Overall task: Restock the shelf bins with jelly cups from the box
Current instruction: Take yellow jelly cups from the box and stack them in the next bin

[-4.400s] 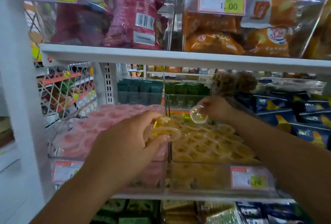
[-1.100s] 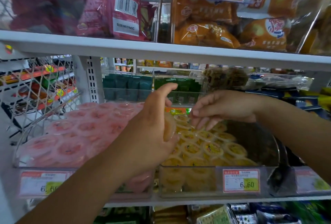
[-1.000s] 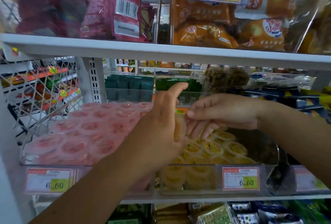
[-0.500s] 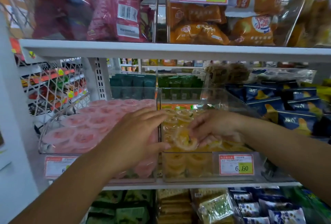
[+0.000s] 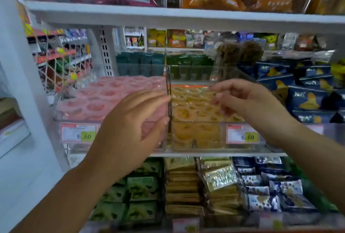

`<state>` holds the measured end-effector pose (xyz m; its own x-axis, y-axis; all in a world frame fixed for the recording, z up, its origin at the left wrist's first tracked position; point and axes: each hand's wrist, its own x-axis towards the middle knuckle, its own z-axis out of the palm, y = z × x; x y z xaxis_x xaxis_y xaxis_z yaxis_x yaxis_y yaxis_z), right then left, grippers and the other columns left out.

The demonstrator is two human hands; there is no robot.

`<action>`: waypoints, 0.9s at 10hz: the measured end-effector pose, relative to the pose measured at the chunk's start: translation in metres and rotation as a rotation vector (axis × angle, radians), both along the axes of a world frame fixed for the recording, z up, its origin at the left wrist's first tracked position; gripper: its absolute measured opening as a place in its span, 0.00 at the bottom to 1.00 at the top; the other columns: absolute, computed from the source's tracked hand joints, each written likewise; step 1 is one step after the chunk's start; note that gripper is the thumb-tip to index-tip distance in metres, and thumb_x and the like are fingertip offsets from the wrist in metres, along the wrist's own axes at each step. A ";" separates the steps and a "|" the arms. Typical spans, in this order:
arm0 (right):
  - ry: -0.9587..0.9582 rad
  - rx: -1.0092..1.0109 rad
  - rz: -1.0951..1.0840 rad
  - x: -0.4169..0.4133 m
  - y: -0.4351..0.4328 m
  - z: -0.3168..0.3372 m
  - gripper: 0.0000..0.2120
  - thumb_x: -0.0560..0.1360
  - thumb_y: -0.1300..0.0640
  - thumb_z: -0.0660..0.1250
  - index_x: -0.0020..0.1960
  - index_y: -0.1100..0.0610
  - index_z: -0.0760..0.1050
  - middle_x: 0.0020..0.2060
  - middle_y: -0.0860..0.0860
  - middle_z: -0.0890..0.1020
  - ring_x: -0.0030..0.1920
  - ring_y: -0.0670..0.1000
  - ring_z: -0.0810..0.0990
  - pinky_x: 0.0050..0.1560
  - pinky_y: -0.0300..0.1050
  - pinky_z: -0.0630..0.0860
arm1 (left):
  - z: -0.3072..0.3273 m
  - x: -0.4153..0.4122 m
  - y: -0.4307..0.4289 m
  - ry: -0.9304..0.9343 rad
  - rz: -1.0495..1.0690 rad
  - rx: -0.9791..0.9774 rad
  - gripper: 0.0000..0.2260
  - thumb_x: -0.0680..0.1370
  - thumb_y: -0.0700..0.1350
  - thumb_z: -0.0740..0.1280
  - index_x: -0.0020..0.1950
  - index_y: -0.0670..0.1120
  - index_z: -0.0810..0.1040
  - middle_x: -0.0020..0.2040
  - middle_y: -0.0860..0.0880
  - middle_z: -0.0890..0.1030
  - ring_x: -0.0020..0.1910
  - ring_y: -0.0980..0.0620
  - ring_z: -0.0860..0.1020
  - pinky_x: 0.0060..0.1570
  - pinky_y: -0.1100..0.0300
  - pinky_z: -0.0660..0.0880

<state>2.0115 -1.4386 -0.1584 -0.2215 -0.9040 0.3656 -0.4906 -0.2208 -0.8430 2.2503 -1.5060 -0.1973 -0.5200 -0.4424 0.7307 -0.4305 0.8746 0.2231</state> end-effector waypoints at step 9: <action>-0.403 1.363 -0.016 0.060 0.085 -0.569 0.23 0.78 0.64 0.63 0.71 0.54 0.67 0.65 0.52 0.74 0.66 0.55 0.73 0.64 0.50 0.73 | -0.518 0.056 0.097 -0.372 0.472 1.820 0.17 0.78 0.46 0.67 0.66 0.45 0.75 0.62 0.43 0.79 0.60 0.43 0.78 0.49 0.66 0.75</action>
